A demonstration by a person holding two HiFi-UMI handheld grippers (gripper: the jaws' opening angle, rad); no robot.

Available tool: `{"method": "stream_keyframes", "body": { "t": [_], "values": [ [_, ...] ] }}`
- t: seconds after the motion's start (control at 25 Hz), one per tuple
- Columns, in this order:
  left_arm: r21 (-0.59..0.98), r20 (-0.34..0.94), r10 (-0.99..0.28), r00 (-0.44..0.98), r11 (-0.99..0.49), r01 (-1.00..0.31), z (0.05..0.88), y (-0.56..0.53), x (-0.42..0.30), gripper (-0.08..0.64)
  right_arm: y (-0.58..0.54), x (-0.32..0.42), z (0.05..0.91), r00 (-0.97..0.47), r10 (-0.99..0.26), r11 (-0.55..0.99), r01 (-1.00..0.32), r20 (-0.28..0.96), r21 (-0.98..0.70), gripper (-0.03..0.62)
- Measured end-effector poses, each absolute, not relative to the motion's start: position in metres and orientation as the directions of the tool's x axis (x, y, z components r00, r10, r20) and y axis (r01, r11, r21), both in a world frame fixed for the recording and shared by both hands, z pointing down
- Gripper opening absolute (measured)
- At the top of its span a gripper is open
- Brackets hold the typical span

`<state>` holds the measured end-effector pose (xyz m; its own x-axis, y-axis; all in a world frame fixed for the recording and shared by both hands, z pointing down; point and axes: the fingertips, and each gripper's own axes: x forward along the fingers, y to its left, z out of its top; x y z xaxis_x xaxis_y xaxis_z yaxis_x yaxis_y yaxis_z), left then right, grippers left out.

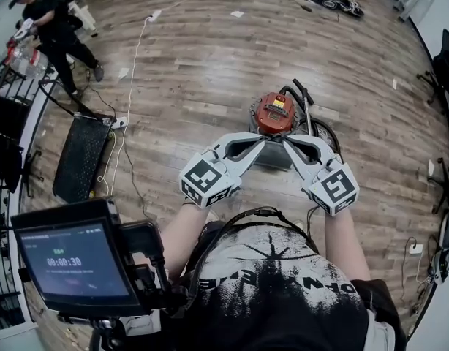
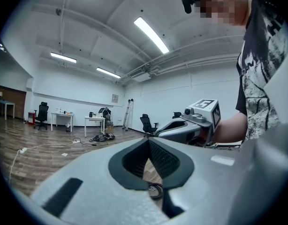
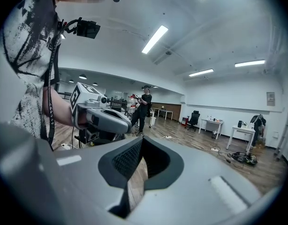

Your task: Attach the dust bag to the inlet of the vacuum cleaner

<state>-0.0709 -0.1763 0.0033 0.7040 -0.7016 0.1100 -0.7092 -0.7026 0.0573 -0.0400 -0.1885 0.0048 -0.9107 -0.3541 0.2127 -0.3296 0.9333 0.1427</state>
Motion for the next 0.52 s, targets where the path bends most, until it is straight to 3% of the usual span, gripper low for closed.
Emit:
{"method": "stream_keyframes", "body": {
  "t": [0.52],
  "values": [
    [0.041,0.133,-0.703,0.698,-0.700,-0.713,0.0113,-0.1742,-0.0741,0.003,-0.1947,-0.0359,0.0061,-0.900,-0.377,0.923,-0.347,0.219,0.164,0.006]
  ]
}}
